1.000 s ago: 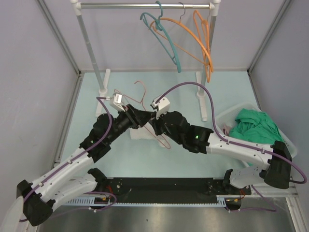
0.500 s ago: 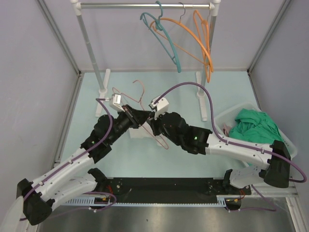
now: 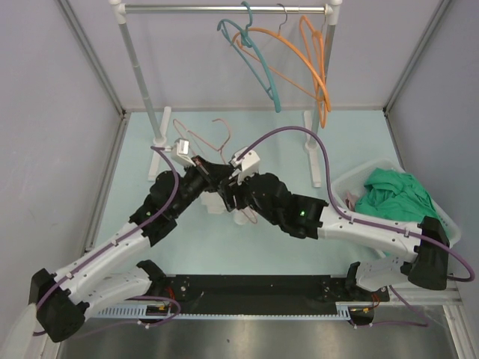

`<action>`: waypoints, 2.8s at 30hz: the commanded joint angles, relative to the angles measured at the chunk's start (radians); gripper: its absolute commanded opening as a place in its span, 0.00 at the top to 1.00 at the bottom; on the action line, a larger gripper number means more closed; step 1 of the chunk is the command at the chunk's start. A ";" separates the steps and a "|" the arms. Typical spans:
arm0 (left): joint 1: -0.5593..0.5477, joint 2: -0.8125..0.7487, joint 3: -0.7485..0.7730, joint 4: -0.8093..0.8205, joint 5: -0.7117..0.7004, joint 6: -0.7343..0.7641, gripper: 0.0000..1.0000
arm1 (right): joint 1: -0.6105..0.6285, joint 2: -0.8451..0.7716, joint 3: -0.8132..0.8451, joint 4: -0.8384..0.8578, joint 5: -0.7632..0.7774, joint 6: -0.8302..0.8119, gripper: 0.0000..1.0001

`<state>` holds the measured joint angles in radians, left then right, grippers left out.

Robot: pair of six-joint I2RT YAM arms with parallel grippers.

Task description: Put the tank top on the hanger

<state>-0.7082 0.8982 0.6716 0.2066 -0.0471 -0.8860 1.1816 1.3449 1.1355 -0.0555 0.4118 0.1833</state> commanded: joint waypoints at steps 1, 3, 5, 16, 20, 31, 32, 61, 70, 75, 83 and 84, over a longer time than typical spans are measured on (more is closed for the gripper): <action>0.055 0.033 0.126 0.016 0.021 0.044 1.00 | 0.009 -0.038 0.073 0.007 -0.002 -0.018 0.22; 0.111 0.062 0.149 0.020 0.067 0.042 1.00 | 0.009 -0.058 0.081 -0.033 -0.011 -0.018 0.05; 0.165 0.105 0.193 0.016 0.091 0.050 1.00 | 0.009 -0.088 0.084 -0.059 -0.025 -0.012 0.00; 0.371 0.376 0.543 0.002 0.334 -0.001 1.00 | 0.007 -0.283 0.006 -0.171 0.042 0.007 0.00; 0.412 0.484 0.729 -0.042 0.369 -0.011 1.00 | 0.000 -0.312 -0.009 -0.194 0.067 0.004 0.00; 0.501 0.820 1.210 -0.096 0.506 -0.157 1.00 | -0.028 -0.345 -0.060 -0.236 0.059 0.047 0.00; 0.504 0.867 1.241 -0.107 0.515 -0.175 1.00 | -0.027 -0.352 -0.065 -0.237 0.059 0.050 0.00; 0.535 0.848 1.077 -0.010 0.532 -0.203 0.39 | -0.033 -0.378 -0.106 -0.262 0.071 0.088 0.00; 0.535 0.592 0.887 -0.049 0.434 -0.019 0.01 | -0.065 -0.383 -0.108 -0.264 0.056 0.082 0.00; 0.535 0.383 0.663 -0.012 0.383 0.070 0.00 | -0.154 -0.391 -0.138 -0.234 -0.025 0.087 0.00; 0.455 0.009 0.257 -0.065 0.097 0.505 0.01 | -0.443 -0.472 -0.240 -0.210 -0.238 0.113 0.00; 0.440 -0.017 0.229 -0.103 0.064 0.547 0.01 | -0.500 -0.483 -0.256 -0.211 -0.255 0.113 0.00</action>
<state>-0.2005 0.9882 0.9970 0.1581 0.1898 -0.6247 0.8085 0.9279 0.9112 -0.3080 0.2695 0.2802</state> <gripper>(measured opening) 0.994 0.995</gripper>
